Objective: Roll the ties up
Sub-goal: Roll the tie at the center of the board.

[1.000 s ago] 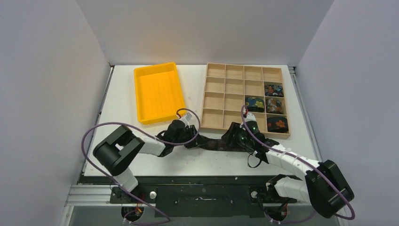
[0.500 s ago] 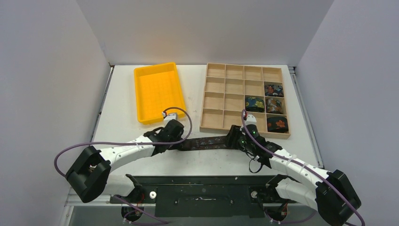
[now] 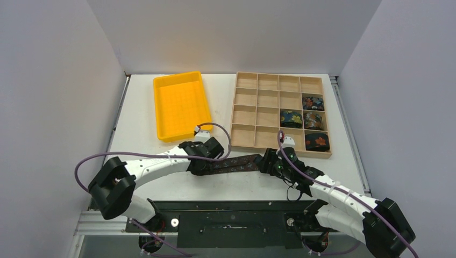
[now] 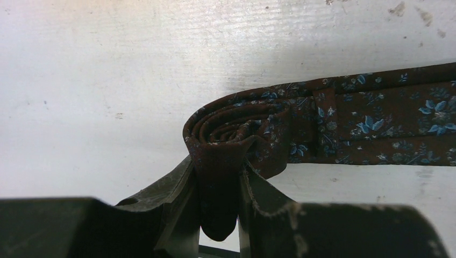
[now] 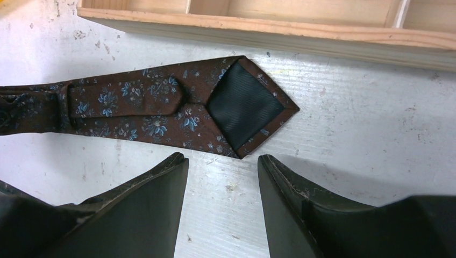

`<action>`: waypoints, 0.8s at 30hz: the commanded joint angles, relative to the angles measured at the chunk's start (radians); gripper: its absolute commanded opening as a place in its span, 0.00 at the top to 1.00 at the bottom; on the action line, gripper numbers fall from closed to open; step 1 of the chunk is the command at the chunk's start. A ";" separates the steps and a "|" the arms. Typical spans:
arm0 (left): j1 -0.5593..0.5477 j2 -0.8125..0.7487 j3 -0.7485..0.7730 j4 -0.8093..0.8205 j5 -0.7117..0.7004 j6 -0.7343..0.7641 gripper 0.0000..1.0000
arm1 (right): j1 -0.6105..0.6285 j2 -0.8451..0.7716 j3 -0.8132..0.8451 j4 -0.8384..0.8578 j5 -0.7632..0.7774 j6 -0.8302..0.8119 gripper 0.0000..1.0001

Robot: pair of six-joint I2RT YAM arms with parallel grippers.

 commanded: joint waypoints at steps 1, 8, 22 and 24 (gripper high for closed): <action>-0.043 0.094 0.086 -0.113 -0.103 -0.016 1.00 | 0.010 -0.031 -0.018 0.022 0.022 0.015 0.49; -0.114 0.253 0.251 -0.226 -0.192 -0.066 1.00 | 0.018 -0.041 -0.049 0.026 0.018 0.028 0.48; -0.185 0.357 0.423 -0.246 -0.164 -0.060 0.85 | 0.022 -0.009 -0.079 0.059 0.017 0.035 0.48; -0.195 0.373 0.441 -0.247 -0.160 -0.058 0.81 | 0.023 -0.004 -0.083 0.086 0.016 0.036 0.48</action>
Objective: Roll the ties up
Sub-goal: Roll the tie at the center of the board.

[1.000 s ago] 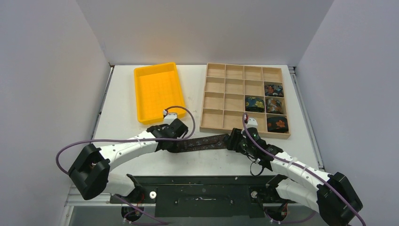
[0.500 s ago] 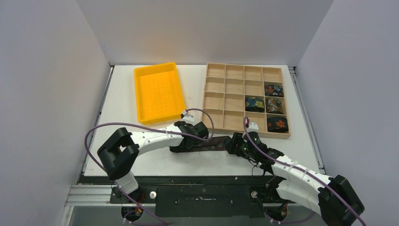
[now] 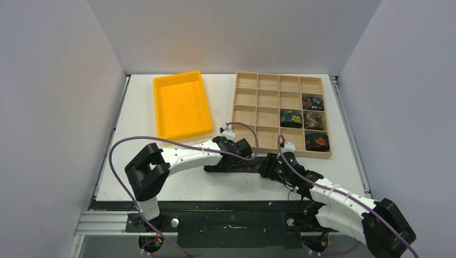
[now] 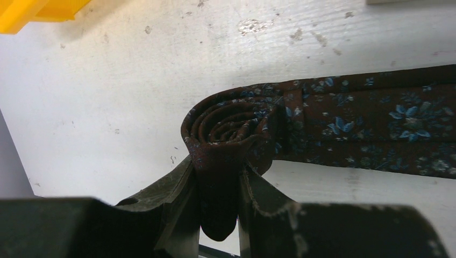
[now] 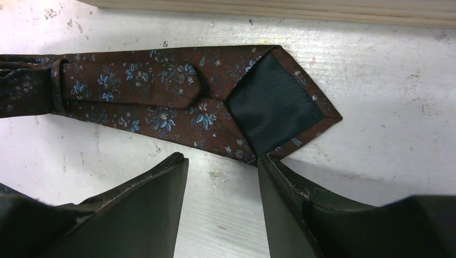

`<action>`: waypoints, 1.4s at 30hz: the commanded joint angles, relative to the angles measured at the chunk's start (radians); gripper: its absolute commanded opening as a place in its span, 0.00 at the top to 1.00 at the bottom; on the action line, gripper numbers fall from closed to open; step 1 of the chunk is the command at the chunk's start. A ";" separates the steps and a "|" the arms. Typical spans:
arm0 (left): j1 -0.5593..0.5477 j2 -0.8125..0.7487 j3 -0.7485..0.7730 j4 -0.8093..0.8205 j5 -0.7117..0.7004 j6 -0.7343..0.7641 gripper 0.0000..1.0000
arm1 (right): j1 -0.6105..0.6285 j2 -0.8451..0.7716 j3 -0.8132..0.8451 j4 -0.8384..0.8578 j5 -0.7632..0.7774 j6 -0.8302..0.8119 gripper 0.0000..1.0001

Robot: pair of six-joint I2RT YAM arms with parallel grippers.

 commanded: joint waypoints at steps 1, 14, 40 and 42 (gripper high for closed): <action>-0.026 0.029 0.080 -0.016 -0.001 -0.001 0.80 | 0.008 0.011 -0.015 0.077 0.015 0.010 0.48; -0.063 0.080 0.135 0.010 0.034 0.012 0.53 | 0.009 -0.017 -0.016 0.057 0.015 0.008 0.48; -0.078 0.054 0.081 0.258 0.186 0.043 0.30 | 0.007 -0.164 -0.007 -0.074 0.028 0.029 0.46; -0.079 0.061 0.081 0.281 0.203 0.045 0.30 | 0.007 -0.161 -0.005 -0.075 0.028 0.032 0.46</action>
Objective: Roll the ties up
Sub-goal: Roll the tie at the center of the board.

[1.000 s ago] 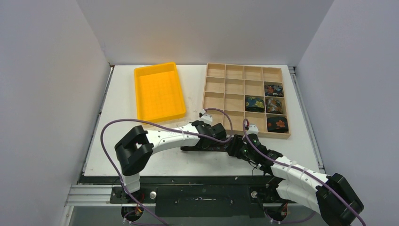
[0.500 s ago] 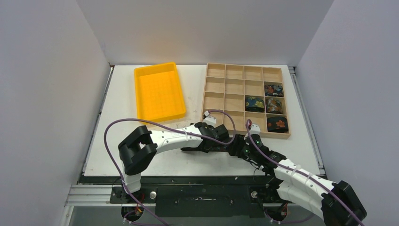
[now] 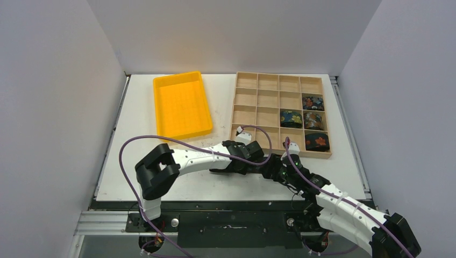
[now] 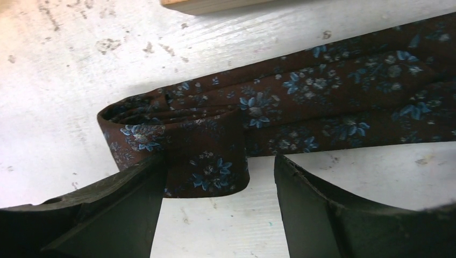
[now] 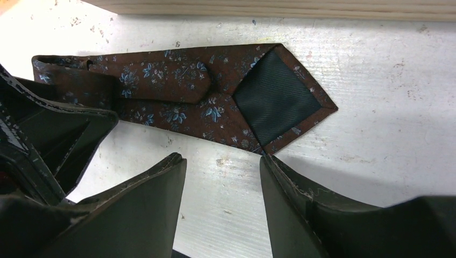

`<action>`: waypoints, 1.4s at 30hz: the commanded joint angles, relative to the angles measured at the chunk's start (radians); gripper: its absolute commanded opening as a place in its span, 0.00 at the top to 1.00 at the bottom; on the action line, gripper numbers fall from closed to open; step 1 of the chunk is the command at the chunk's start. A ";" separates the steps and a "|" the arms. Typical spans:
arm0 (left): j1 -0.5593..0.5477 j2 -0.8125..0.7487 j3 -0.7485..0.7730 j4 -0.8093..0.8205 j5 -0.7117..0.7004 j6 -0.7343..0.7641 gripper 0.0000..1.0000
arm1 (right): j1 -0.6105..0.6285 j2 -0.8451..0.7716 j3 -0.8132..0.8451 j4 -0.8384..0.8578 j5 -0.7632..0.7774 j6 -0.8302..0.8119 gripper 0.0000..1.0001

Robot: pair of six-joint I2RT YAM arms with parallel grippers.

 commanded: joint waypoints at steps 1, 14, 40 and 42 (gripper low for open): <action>-0.007 -0.027 -0.003 0.099 0.058 0.016 0.30 | 0.008 -0.010 0.013 0.006 0.025 0.007 0.46; 0.011 -0.225 -0.184 0.285 0.067 0.000 0.29 | 0.007 -0.027 0.052 -0.009 0.003 -0.025 0.44; 0.594 -1.202 -1.126 1.092 0.632 -0.176 0.04 | 0.156 0.299 0.218 0.373 -0.090 0.039 0.42; 0.604 -1.145 -1.131 1.153 0.681 -0.191 0.03 | 0.170 0.369 0.250 0.387 -0.093 0.055 0.44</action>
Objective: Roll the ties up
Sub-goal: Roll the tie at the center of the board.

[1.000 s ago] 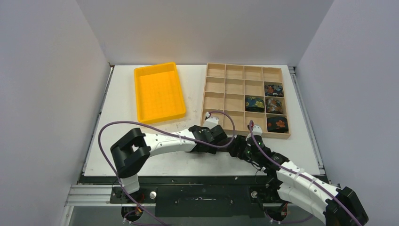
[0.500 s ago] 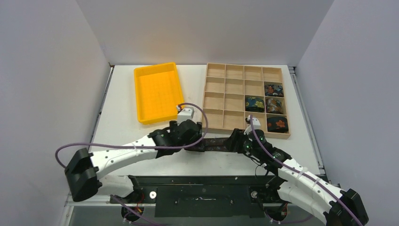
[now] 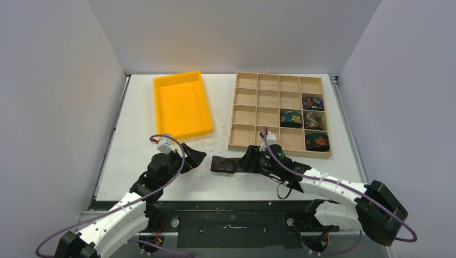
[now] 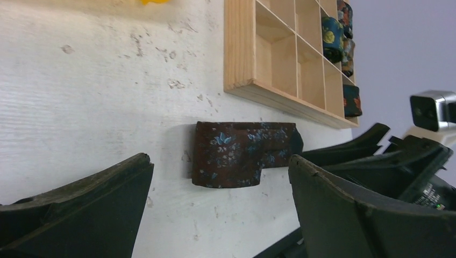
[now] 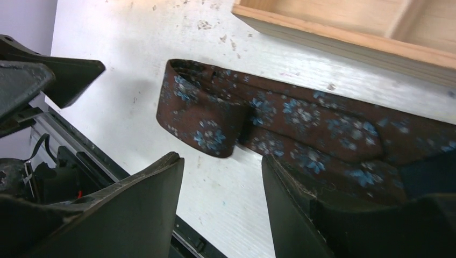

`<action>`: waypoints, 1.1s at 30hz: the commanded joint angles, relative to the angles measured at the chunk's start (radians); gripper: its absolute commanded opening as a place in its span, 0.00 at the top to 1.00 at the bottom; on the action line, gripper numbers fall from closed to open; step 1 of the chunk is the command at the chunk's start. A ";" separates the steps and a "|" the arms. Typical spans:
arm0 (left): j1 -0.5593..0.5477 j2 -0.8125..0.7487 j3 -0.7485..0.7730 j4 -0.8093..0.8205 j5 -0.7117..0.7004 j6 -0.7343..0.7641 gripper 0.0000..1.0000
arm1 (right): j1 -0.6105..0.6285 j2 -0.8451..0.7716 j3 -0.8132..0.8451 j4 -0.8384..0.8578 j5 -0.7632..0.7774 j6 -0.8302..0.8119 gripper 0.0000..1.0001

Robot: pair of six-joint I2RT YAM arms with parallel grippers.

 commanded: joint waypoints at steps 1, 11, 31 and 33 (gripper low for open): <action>0.024 0.096 -0.002 0.263 0.188 -0.051 0.03 | 0.028 0.122 0.089 0.148 -0.006 0.043 0.45; 0.039 0.354 0.034 0.315 0.303 -0.049 0.00 | 0.059 0.281 0.152 0.177 0.018 0.040 0.50; 0.018 0.406 0.006 0.334 0.251 -0.040 0.04 | 0.112 0.278 0.163 0.060 0.237 -0.086 0.45; 0.014 0.362 0.032 0.234 0.177 -0.057 0.04 | 0.120 0.240 0.158 0.050 0.286 -0.104 0.41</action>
